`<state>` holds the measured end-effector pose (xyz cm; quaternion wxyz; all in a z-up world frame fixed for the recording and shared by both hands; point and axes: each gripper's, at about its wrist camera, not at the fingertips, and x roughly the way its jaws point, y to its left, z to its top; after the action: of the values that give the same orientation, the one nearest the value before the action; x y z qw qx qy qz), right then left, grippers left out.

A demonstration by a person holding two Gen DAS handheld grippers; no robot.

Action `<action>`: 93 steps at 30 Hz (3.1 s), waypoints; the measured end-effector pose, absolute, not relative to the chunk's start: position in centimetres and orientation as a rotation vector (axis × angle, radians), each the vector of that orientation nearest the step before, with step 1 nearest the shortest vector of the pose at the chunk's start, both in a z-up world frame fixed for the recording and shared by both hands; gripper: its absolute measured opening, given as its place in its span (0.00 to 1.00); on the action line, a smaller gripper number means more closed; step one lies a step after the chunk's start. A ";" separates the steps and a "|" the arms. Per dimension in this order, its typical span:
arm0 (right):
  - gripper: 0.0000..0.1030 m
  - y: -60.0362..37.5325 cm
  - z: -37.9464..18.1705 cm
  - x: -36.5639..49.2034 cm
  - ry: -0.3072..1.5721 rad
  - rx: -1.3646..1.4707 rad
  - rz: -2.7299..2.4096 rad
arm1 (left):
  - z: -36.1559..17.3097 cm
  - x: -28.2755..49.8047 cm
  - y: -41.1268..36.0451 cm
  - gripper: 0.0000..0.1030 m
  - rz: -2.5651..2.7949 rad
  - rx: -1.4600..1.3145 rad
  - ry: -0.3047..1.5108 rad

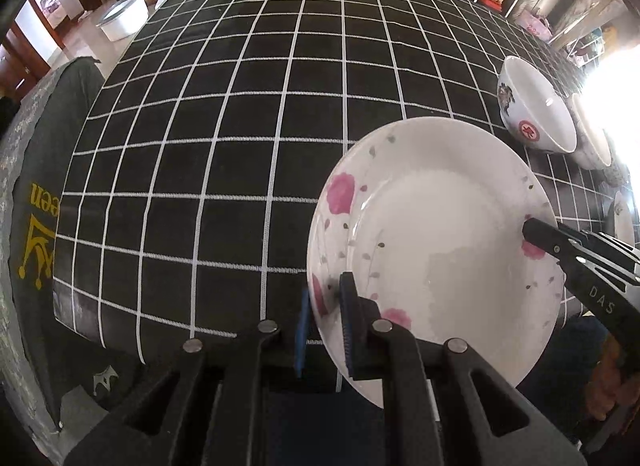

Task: Organize plates and bowls
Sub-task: 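Lift the pink-flower plate and lay it onto the plain white plate, then open the right tool and move it to the cartoon-print plate, then grasp the rim of the cartoon-print plate with the right tool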

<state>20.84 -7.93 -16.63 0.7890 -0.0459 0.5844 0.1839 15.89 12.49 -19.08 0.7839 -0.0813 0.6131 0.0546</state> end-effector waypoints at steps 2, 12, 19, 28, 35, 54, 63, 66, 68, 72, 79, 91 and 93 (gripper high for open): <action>0.20 -7.8 -16.8 20.8 1.259 -0.110 0.393 | -19.1 16.1 12.8 0.12 0.118 -0.189 1.321; 0.20 -7.8 -16.7 20.9 1.257 -0.126 0.381 | -18.9 16.1 13.6 0.11 0.109 -0.250 1.309; 0.20 -8.7 -14.8 19.9 1.224 -0.107 0.380 | -16.6 14.7 13.6 0.11 0.123 -0.242 1.263; 0.21 -11.0 -9.9 17.6 1.107 -0.065 0.397 | -12.0 12.7 9.6 0.11 0.079 -0.192 1.179; 0.21 -14.5 -5.4 15.2 1.000 -0.049 0.401 | -8.0 11.5 4.1 0.11 0.011 -0.119 1.110; 0.28 -29.7 -2.1 13.9 0.935 0.059 0.208 | -3.9 13.2 -11.0 0.11 -0.201 -0.016 1.009; 0.36 -35.7 -2.5 14.6 0.930 0.094 0.112 | -5.0 15.9 -16.4 0.11 -0.273 0.013 1.042; 0.37 -37.0 -3.4 15.1 0.948 0.108 0.088 | -5.5 16.6 -17.6 0.12 -0.304 0.011 1.058; 0.37 -37.7 -4.0 15.4 0.961 0.111 0.077 | -6.2 17.4 -18.6 0.12 -0.321 0.017 1.077; 0.37 -39.2 -5.2 16.2 0.985 0.119 0.057 | -7.5 18.7 -20.3 0.12 -0.344 0.030 1.108; 0.39 -42.0 -7.6 17.4 1.030 0.142 0.011 | -10.6 21.3 -22.8 0.22 -0.392 0.033 1.183; 0.40 -45.0 -12.7 19.3 1.124 0.144 -0.037 | -16.6 24.7 -25.9 0.23 -0.418 0.088 1.298; 0.40 -45.4 -13.7 19.6 1.143 0.150 -0.040 | -17.7 25.1 -26.1 0.23 -0.417 0.084 1.324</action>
<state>19.62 -45.37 -13.65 0.8382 0.0711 0.5404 -0.0189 25.07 -26.12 -17.72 0.7677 0.0387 0.6101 -0.1923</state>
